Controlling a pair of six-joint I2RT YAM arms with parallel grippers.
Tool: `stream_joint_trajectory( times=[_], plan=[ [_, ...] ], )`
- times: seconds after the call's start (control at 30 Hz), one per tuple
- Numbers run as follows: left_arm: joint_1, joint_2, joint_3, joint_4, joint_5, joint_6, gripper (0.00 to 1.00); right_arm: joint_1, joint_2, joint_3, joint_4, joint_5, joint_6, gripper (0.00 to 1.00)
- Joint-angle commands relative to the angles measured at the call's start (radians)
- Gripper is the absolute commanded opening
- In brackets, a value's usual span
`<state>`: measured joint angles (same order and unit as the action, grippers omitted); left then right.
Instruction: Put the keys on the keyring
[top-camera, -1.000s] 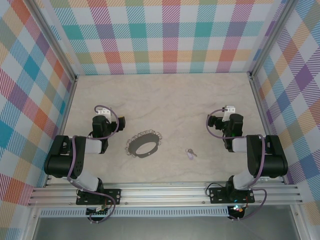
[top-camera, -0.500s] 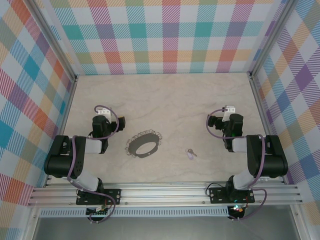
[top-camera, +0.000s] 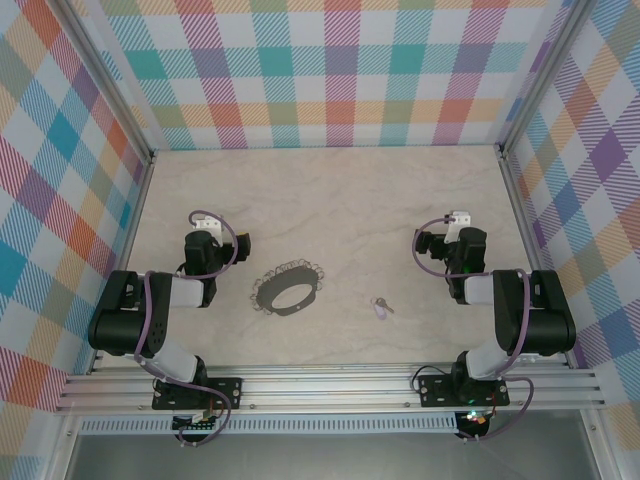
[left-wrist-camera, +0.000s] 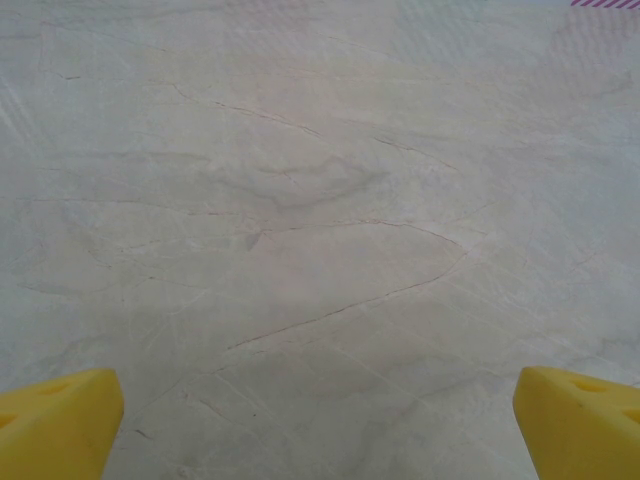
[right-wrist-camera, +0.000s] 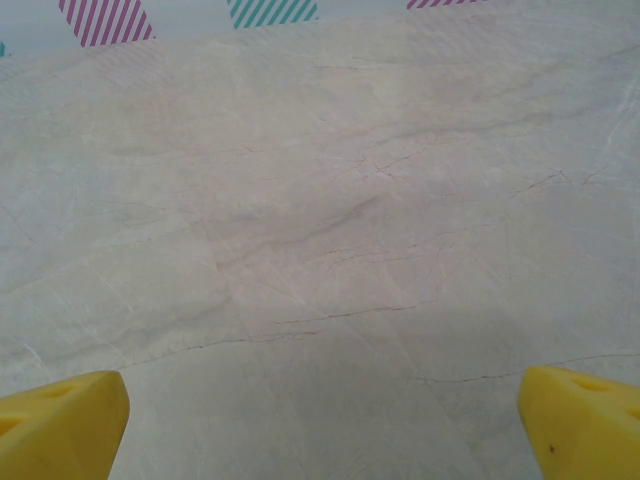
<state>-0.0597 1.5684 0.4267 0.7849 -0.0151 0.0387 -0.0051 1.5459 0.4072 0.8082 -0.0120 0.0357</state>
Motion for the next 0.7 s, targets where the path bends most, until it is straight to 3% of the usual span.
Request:
stream_joint_trajectory(
  times=[0.0,0.17,0.33,0.47,0.57,0.67],
  plan=[
    [0.016,-0.014,0.013,-0.017,0.021,-0.002,1.0,0.005,-0.037,0.007,0.01,0.021,-0.004,1.0],
    [0.017,-0.111,0.103,-0.243,0.0,-0.009,1.0,0.004,-0.211,0.101,-0.307,0.03,0.01,1.0],
    [0.014,-0.181,0.189,-0.453,-0.009,-0.044,1.0,0.002,-0.315,0.235,-0.614,0.129,0.295,1.0],
    [0.008,-0.28,0.225,-0.599,0.013,-0.144,1.0,0.005,-0.326,0.254,-0.672,-0.114,0.332,0.99],
    [0.004,-0.339,0.272,-0.736,0.037,-0.236,1.0,0.013,-0.326,0.237,-0.691,-0.291,0.386,0.89],
    [-0.006,-0.384,0.295,-0.803,0.093,-0.304,1.0,0.072,-0.323,0.237,-0.761,-0.363,0.397,0.85]
  ],
)
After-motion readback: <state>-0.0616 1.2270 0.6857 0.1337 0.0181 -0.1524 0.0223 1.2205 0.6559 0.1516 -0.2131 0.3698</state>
